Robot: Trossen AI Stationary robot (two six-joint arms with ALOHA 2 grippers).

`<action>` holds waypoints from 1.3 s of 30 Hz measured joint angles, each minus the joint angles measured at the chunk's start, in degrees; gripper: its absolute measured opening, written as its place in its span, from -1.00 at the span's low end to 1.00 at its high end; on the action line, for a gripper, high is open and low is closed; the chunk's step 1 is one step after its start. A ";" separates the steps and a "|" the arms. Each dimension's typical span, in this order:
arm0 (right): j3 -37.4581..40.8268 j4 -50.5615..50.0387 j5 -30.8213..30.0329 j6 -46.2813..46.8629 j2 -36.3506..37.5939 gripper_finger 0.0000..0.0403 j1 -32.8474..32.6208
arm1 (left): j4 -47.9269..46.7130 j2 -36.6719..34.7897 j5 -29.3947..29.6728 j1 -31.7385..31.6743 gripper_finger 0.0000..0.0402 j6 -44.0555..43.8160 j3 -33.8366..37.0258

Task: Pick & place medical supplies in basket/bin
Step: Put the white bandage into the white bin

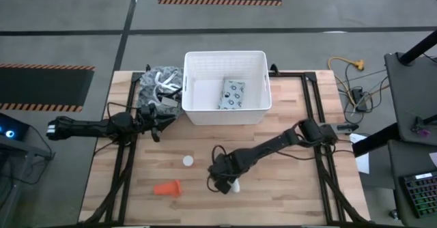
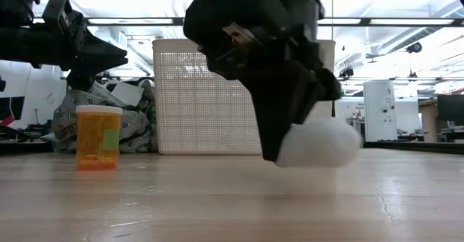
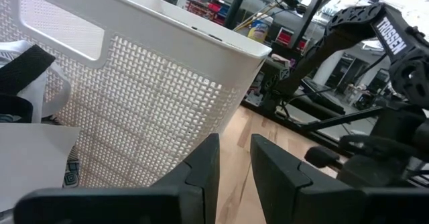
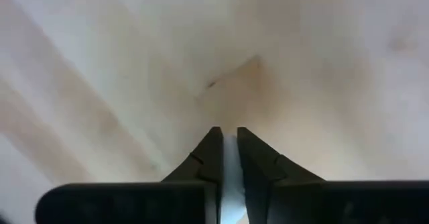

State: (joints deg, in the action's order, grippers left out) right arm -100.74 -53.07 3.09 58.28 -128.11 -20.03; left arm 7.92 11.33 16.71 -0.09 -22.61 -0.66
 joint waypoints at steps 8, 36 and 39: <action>-7.85 -6.47 -3.05 -6.80 0.00 -0.91 2.95 | 0.00 0.00 -0.02 0.02 -0.66 0.00 0.01; -24.65 -0.10 -30.80 -38.17 19.63 -0.89 29.15 | 0.02 0.00 0.00 -0.01 -0.66 0.00 0.01; -24.23 -0.28 -31.92 -38.27 19.24 -0.79 31.14 | 0.00 0.00 0.00 -0.01 -0.66 0.00 0.02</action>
State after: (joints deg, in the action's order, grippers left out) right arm -124.97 -53.36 -28.82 20.01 -108.88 11.11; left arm 7.92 11.33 16.71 -0.10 -22.61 -0.64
